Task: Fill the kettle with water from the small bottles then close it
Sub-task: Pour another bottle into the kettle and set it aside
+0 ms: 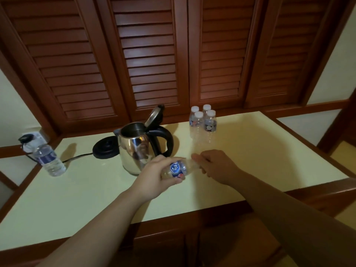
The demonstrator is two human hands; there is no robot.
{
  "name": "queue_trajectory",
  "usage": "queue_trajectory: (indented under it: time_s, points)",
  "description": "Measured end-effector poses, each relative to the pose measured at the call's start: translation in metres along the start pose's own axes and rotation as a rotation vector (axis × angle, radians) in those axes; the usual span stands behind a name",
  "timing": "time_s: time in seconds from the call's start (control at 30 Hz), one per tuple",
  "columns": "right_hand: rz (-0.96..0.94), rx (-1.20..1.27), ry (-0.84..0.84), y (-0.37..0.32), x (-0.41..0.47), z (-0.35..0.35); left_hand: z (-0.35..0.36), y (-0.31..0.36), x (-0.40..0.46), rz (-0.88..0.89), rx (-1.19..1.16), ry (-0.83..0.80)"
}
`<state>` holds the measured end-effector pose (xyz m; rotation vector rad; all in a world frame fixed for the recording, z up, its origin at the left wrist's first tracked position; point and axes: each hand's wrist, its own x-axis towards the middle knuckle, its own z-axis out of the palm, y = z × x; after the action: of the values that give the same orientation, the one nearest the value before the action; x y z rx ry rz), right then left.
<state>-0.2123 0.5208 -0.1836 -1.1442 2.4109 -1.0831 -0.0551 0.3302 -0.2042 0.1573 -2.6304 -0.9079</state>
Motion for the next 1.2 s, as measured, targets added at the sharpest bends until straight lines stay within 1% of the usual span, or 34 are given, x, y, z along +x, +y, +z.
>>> queue_trajectory:
  time_s: [0.07,0.17,0.3,0.43,0.53,0.63,0.7,0.8,0.93,1.03,1.2]
  points:
    - [-0.004,0.042,0.056,0.012,0.002,-0.012,0.011,0.010,0.014,-0.013,-0.009,0.023]
    - [-0.043,0.031,0.012,0.031,0.004,-0.032,0.027,0.020,0.031,-0.045,-0.025,0.041]
    - [-0.087,0.008,0.024,0.048,0.007,-0.049,0.047,0.031,0.047,-0.054,-0.024,0.048]
    - [-0.107,0.077,0.069,0.055,0.015,-0.062,0.060,0.039,0.063,-0.101,-0.074,0.124]
    - [-0.066,0.076,0.110,0.058,0.023,-0.069,0.070,0.046,0.080,-0.129,-0.107,0.176]
    - [-0.066,0.019,0.106,0.056,0.032,-0.070,0.084,0.048,0.096,-0.111,-0.138,0.160]
    - [-0.076,0.021,0.132,0.058,0.040,-0.070,0.091,0.048,0.104,-0.121,-0.151,0.138]
    - [-0.056,0.051,0.190,0.063,0.053,-0.073,0.098,0.037,0.108,-0.195,-0.076,0.097]
    - [-0.061,-0.044,0.240,0.066,0.068,-0.080,0.101,0.000,0.096,-0.294,0.187,-0.032]
    - [-0.069,-0.093,0.258,0.069,0.079,-0.080,0.102,-0.014,0.088,-0.294,0.282,-0.066]
    - [-0.113,-0.130,0.310,0.078,0.094,-0.071,0.103,-0.016,0.089,-0.276,0.316,-0.058]
